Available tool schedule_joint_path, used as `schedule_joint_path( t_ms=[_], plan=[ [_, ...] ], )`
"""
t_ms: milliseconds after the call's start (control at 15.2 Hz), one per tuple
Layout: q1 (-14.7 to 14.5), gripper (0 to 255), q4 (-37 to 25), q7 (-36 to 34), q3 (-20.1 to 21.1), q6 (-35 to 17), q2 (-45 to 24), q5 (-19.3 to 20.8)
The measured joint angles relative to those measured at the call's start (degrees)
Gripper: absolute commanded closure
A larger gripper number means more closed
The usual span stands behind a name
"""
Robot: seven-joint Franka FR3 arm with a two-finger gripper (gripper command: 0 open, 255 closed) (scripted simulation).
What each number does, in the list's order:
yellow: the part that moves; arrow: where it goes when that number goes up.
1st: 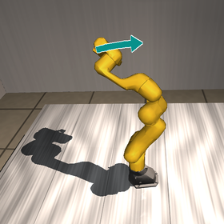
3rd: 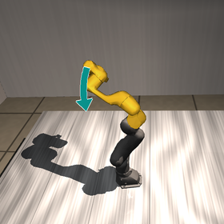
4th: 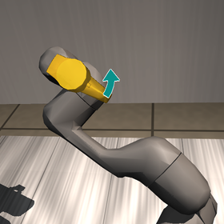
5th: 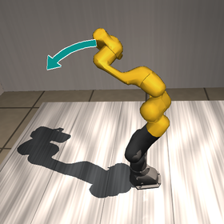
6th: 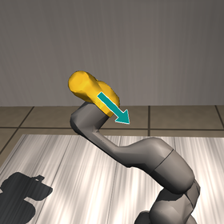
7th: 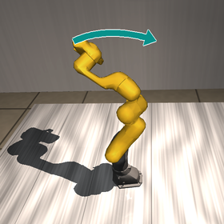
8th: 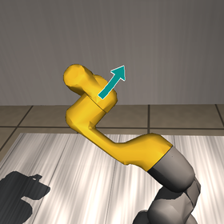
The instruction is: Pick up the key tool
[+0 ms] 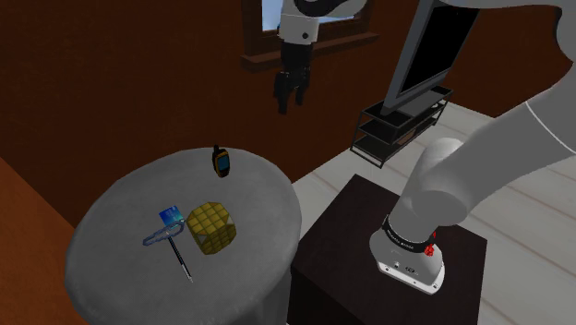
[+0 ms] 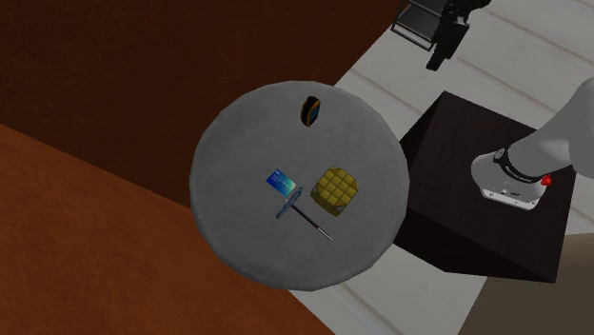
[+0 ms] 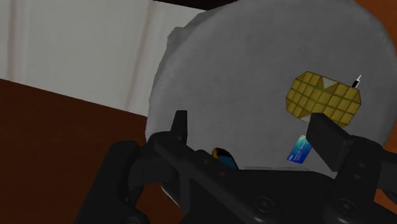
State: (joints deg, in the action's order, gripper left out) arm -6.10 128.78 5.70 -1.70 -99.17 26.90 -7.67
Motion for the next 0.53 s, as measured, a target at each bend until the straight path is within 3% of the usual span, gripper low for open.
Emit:
schedule_joint_path(
  t_ms=[528],
  plan=[
    [-4.58,0,-5.86,8.9,2.6,-8.8,-14.8,-0.2]
  ],
)
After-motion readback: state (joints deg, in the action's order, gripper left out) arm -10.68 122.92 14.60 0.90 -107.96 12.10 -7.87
